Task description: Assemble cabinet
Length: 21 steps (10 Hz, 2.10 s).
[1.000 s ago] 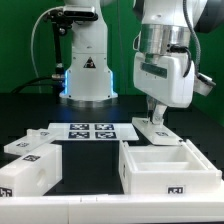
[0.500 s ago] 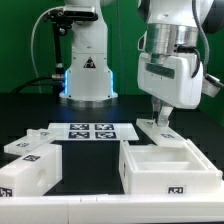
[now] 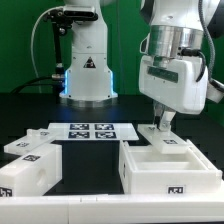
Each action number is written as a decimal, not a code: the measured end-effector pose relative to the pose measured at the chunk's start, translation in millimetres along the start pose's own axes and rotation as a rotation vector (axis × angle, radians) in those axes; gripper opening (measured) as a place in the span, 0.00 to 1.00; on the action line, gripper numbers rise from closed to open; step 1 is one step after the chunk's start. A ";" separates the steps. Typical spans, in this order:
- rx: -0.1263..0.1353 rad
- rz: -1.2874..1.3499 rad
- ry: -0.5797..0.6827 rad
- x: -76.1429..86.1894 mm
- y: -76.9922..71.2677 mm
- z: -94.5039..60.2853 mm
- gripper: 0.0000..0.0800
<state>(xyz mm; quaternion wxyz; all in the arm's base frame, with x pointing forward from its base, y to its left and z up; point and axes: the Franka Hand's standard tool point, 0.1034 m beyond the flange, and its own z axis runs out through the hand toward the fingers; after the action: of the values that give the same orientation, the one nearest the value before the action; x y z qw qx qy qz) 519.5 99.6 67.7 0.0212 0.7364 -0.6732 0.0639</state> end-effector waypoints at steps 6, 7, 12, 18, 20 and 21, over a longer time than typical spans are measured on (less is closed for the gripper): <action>0.003 -0.019 0.004 1.2 -4.4 0.6 0.08; -0.005 -0.009 0.001 1.0 -5.0 0.2 0.08; -0.018 0.094 0.035 -1.5 -47.0 2.7 0.08; 0.001 0.074 0.097 2.3 -62.5 2.7 0.08; 0.019 0.105 0.108 1.0 -73.7 3.1 0.08; 0.012 0.113 0.114 2.8 -74.1 5.0 0.08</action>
Offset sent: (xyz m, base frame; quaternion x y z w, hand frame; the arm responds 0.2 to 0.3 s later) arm 0.0000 0.0000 0.0000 0.0000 0.0000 0.0000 1.0000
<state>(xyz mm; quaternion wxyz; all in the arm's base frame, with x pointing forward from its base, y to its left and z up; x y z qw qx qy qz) 593.7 103.0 67.2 0.0512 0.6926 -0.7110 0.1108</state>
